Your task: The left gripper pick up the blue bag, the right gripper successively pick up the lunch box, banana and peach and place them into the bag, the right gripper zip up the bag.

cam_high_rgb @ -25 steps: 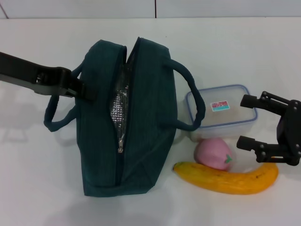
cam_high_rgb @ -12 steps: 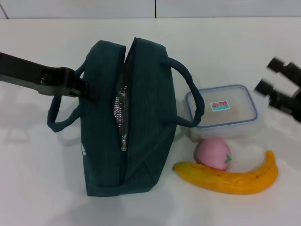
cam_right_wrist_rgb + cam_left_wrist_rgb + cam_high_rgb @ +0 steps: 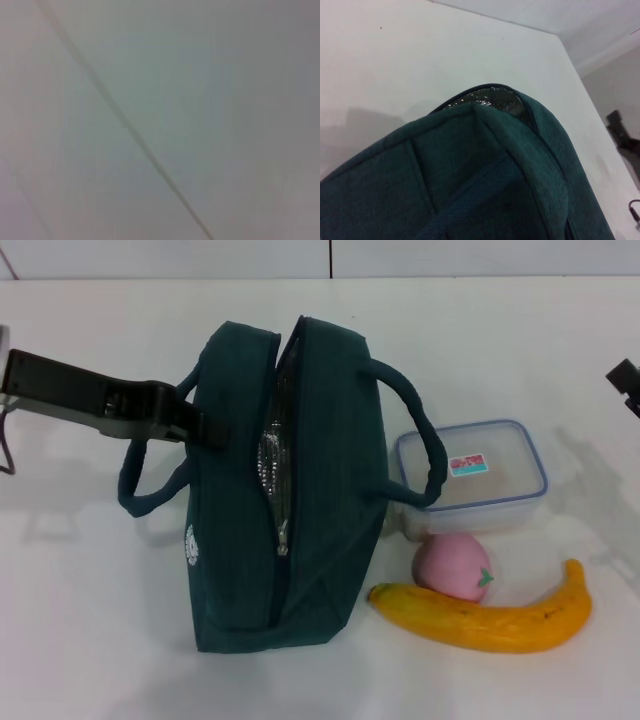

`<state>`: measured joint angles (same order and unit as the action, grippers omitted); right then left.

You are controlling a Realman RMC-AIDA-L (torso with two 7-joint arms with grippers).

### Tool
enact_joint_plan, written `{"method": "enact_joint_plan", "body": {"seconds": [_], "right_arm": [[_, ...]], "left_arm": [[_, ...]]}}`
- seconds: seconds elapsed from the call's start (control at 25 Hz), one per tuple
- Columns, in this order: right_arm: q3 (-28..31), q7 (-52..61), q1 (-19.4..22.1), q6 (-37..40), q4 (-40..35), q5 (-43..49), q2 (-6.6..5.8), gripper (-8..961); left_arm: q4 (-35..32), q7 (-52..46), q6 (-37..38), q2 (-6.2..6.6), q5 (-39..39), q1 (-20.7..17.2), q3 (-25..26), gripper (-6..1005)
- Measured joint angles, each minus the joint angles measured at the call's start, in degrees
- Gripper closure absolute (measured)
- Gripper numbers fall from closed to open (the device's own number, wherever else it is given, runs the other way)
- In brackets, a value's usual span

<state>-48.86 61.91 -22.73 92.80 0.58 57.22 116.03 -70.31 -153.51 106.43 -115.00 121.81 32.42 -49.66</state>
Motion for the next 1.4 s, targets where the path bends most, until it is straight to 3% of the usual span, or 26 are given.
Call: {"method": "enact_joint_plan", "body": {"seconds": [0.32,0.92,1.4], "right_arm": [[2.71,5.78,-1.45,-5.01,6.88,-1.28,0.17,77],[2.77,17.14,-4.77,-14.04,10.11,3.7,0.16,94],[2.81,21.96,-6.83,-14.25,11.23,5.49,0.16,106]], "left_arm": [[0.0,0.89,-0.62,-0.12,0.0,0.28,0.0,957],[0.95,3.77,-1.14,0.03,0.0,0.43,0.0,958],[1.76,4.28,-1.14,0.01,0.0,0.41,0.0,957]]}}
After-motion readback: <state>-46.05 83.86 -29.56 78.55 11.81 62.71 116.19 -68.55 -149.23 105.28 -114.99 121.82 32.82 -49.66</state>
